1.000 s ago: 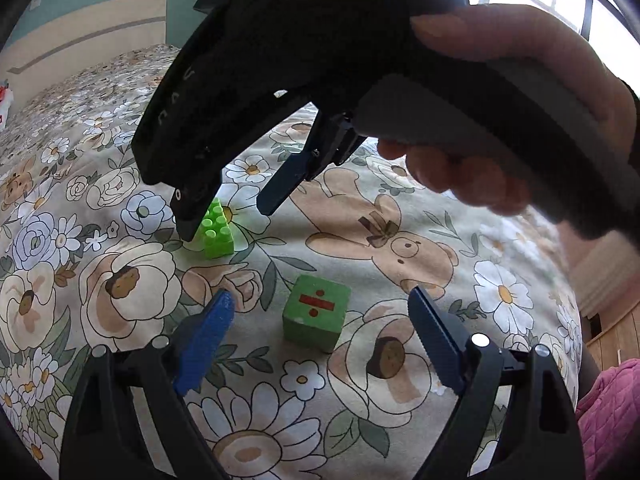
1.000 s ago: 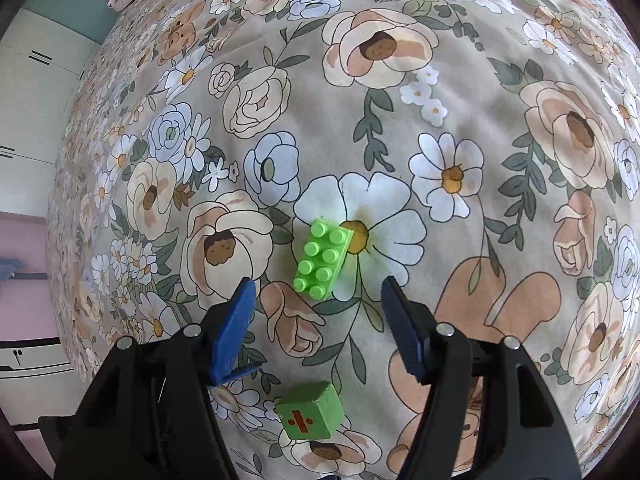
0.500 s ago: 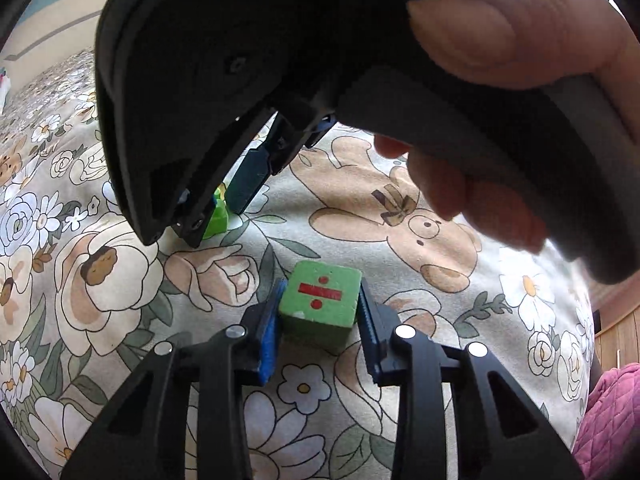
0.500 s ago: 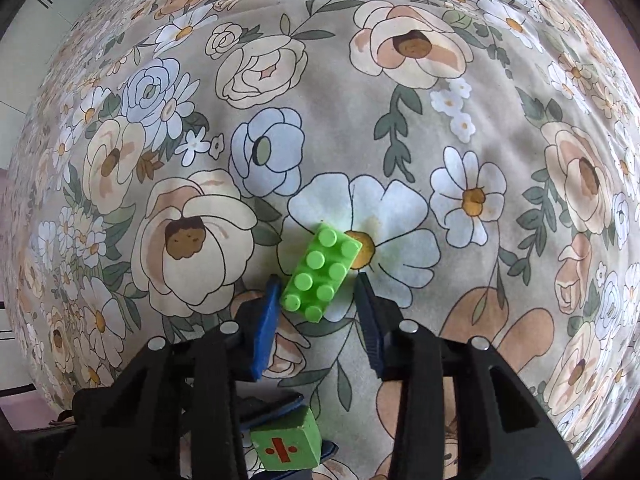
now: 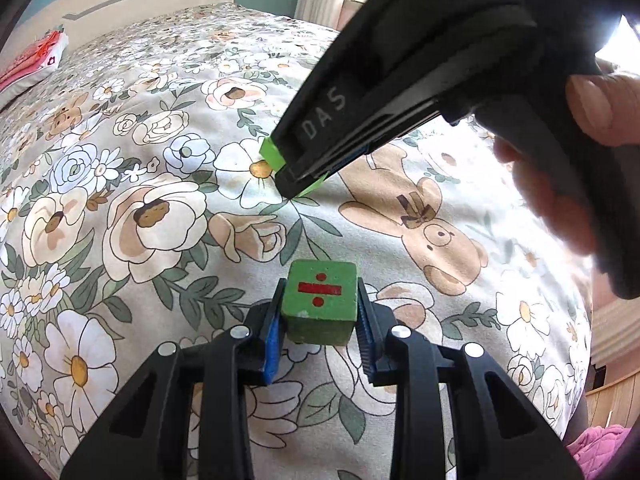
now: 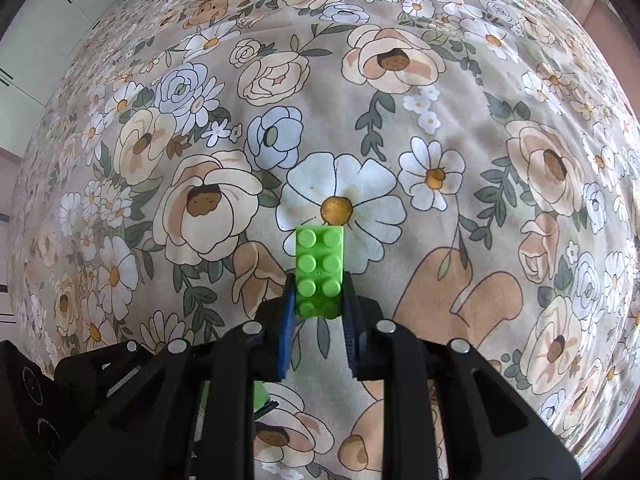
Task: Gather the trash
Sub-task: 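Lift and carry the green cube and Lego brick with both tools over the bin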
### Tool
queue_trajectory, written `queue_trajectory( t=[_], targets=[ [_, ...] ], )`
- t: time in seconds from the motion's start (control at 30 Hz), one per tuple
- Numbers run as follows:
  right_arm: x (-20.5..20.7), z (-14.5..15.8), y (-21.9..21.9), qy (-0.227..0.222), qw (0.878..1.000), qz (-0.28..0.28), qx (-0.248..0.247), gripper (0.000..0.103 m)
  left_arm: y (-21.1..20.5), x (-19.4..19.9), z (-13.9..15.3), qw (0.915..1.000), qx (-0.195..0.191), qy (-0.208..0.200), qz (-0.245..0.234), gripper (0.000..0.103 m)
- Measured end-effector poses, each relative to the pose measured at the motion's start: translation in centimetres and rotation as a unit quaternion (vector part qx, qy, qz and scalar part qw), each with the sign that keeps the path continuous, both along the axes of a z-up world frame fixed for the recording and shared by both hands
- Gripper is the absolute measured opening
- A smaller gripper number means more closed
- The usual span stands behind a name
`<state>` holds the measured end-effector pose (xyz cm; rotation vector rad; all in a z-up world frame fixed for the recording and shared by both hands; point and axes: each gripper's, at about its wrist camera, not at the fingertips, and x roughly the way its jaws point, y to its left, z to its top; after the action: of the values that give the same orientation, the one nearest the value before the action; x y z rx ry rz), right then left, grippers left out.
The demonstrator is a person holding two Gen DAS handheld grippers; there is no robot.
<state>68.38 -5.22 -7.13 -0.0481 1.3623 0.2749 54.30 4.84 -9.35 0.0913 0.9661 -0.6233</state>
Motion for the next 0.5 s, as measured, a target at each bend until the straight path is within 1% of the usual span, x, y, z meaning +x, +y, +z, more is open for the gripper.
queue_trajectory(
  t=[0.1, 0.27, 0.3, 0.37, 0.43, 0.5],
  targets=[
    [-1.1, 2.0, -1.3, -0.013, 1.0, -0.003, 0.005, 0.023, 0.1, -0.8, 1.7, 0.9996, 0.013, -0.001, 0.026, 0.034],
    [-3.1, 5.9, -2.7, -0.038, 0.999, -0.007, 0.013, 0.023, 0.4, -2.6, 5.0, 0.9966, 0.033, -0.02, 0.073, 0.033],
    [-3.5, 6.8, -3.0, -0.043, 0.999, -0.007, 0.015, 0.023, 0.7, -3.0, 5.7, 0.9955, 0.037, -0.023, 0.084, 0.034],
    [-4.7, 8.7, -3.6, -0.056, 0.998, -0.006, 0.016, 0.023, 0.9, -2.4, 7.6, 0.993, 0.046, -0.034, 0.104, 0.033],
    [-5.9, 10.7, -4.2, -0.068, 0.997, -0.005, 0.019, 0.023, 0.9, -3.0, 9.4, 0.9901, 0.056, -0.045, 0.12, 0.033],
    [-7.2, 12.5, -4.7, -0.082, 0.996, -0.003, 0.019, 0.023, 0.8, -3.8, 11.2, 0.9862, 0.075, -0.058, 0.136, 0.033]
  ],
)
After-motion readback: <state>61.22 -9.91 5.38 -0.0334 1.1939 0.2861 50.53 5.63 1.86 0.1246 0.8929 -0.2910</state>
